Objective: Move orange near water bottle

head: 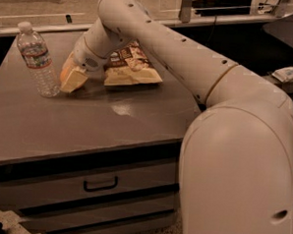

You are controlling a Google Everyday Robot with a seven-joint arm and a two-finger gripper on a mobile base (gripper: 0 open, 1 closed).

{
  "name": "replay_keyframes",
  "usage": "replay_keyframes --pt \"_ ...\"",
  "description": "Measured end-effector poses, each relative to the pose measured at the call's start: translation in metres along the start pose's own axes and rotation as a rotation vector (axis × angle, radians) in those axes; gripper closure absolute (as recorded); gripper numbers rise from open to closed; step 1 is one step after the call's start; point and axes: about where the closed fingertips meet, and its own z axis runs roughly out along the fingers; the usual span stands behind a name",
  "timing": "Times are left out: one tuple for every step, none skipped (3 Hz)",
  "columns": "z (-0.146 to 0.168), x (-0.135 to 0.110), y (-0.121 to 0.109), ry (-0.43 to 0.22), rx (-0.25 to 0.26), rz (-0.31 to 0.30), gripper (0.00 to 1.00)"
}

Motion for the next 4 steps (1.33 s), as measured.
replay_keyframes --pt "0.003 0.000 0.001 0.000 -0.005 0.000 0.00" --pt "0.002 0.000 0.001 0.000 -0.004 -0.001 0.00" --pt "-0.013 -0.006 -0.001 0.000 0.024 -0.019 0.00" --pt "-0.047 -0.007 -0.001 -0.015 0.076 -0.017 0.00"
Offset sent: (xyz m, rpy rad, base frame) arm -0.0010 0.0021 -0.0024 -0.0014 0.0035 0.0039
